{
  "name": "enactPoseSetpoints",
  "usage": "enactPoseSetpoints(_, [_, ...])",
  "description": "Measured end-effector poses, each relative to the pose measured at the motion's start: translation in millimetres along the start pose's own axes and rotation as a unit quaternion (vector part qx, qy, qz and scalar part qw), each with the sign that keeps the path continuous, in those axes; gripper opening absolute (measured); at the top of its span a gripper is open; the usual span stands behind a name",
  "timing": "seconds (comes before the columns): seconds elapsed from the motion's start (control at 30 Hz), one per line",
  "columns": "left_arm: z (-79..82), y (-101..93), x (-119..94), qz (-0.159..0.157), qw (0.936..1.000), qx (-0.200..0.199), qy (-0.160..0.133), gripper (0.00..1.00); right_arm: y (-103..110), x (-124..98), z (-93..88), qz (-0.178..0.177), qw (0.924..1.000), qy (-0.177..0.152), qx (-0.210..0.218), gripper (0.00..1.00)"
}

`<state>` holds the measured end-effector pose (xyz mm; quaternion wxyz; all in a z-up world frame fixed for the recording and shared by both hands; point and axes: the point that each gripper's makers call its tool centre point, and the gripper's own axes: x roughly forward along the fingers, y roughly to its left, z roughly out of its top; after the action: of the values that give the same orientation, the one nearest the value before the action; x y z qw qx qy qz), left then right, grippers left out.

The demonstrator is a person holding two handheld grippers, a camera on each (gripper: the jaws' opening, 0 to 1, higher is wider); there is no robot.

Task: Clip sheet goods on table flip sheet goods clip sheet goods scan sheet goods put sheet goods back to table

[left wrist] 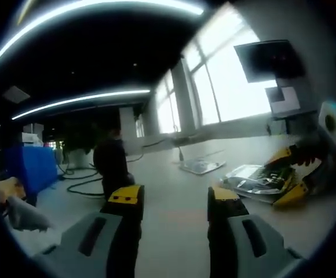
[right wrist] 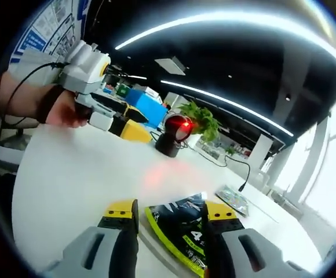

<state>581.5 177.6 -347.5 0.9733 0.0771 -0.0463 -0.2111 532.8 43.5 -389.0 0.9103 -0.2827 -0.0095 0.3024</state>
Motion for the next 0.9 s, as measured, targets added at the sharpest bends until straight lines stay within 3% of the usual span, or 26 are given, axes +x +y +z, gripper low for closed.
enactPoseSetpoints(0.17, [0.9, -0.1, 0, 0.0, 1.0, 0.0, -0.002, 0.36, 0, -1, -1.8, 0.002, 0.9994, 0.004, 0.033, 0.34])
enactPoseSetpoints(0.27, [1.0, -0.6, 0, -0.001, 1.0, 0.0, -0.002, 0.36, -2, -1, -3.0, -0.005, 0.9997, 0.009, 0.024, 0.28])
enactPoseSetpoints(0.43, [1.9, -0.7, -1, -0.001, 1.0, -0.001, -0.003, 0.36, 9, 2, -9.8, 0.013, 0.9975, 0.017, 0.068, 0.18])
enactPoseSetpoints(0.67, [2.3, -0.2, -1, 0.0, 1.0, -0.002, -0.004, 0.36, 11, 5, -13.1, 0.025, 0.9962, 0.033, 0.076, 0.05])
enactPoseSetpoints(0.9, [3.1, -0.8, -1, 0.0, 1.0, -0.002, -0.005, 0.36, 12, 5, -14.8, 0.026, 0.9946, 0.044, 0.09, 0.0])
